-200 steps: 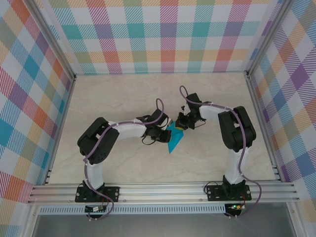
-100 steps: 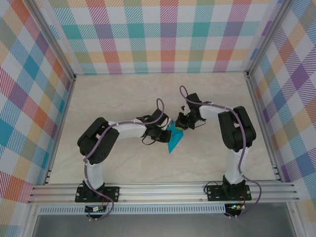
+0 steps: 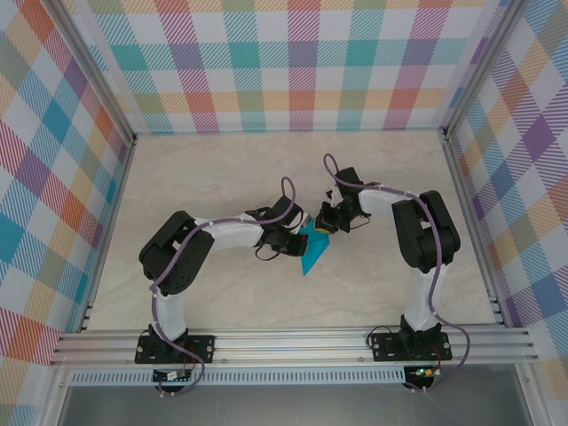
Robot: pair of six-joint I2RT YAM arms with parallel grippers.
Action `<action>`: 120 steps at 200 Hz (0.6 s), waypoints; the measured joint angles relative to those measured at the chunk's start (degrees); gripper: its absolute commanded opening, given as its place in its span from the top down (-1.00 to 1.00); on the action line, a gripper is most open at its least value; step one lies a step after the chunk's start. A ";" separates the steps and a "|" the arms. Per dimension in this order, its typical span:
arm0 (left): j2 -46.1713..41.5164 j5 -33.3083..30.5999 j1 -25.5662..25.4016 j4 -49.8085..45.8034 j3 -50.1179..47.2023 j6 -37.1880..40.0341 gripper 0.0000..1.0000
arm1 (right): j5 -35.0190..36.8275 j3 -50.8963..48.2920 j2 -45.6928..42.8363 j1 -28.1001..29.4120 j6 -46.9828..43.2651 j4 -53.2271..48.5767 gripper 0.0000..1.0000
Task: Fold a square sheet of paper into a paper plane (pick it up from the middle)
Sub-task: Third fold the triangle at the center of the table.
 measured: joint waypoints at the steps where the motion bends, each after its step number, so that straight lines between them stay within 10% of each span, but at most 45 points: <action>1: 0.00 0.00 0.00 0.00 0.00 0.00 0.97 | 0.00 0.02 0.00 0.00 0.00 0.00 1.00; 51: 0.00 0.00 0.00 0.52 -0.48 0.02 0.99 | -0.94 0.04 -2.21 -0.48 0.04 -1.88 1.00; 120: -0.11 0.15 0.00 1.42 -0.92 0.02 1.00 | -6.23 -22.97 -28.83 -0.79 8.68 12.74 1.00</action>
